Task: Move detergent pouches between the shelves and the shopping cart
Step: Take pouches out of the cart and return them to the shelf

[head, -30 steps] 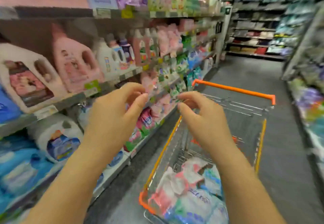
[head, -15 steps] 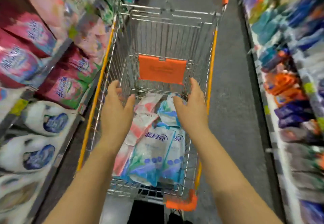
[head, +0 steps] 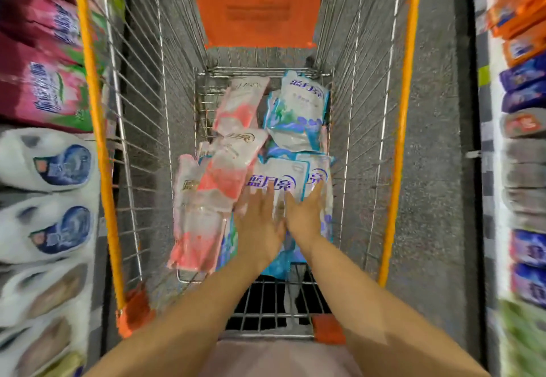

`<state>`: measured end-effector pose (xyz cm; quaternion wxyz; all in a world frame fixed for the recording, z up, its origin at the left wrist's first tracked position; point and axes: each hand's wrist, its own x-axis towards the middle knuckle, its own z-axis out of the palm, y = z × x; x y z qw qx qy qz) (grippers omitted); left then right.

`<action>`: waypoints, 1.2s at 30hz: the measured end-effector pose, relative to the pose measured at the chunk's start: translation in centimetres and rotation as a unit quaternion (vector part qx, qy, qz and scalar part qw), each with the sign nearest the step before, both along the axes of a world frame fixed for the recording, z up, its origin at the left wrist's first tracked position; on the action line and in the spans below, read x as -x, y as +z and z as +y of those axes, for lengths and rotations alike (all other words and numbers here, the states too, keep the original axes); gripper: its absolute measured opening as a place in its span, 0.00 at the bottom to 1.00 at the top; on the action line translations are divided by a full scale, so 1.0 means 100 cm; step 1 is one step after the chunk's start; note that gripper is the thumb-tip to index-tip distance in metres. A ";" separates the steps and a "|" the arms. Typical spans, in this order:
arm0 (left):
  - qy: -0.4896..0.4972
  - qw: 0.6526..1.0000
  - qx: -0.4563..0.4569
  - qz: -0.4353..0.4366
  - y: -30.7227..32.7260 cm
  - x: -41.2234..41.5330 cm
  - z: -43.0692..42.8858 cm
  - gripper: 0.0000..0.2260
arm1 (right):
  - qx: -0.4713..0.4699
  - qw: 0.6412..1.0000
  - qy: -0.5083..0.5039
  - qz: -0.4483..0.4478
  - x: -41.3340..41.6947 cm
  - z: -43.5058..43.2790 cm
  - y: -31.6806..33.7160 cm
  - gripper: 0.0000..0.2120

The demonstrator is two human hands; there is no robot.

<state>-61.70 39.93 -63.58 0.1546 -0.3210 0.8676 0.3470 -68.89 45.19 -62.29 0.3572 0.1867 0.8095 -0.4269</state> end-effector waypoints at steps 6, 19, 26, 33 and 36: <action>0.003 0.997 0.021 -0.071 -0.023 -0.018 -0.010 0.32 | -0.014 0.997 -0.028 -0.075 -0.013 0.003 -0.026 0.39; 0.238 0.962 -0.133 -0.027 -0.011 0.007 -0.001 0.29 | 0.081 0.985 -0.017 -0.149 -0.015 0.002 -0.034 0.11; 0.295 0.941 -0.165 0.016 0.018 0.005 0.021 0.23 | 0.055 0.997 0.039 -0.029 -0.013 0.027 0.022 0.12; 0.334 0.898 -0.202 0.201 0.103 0.013 0.037 0.19 | 0.127 0.980 0.088 0.124 0.007 0.056 0.122 0.14; 0.364 0.844 -0.291 0.267 0.145 0.011 0.035 0.27 | 0.199 0.959 0.099 0.178 0.010 0.060 0.179 0.14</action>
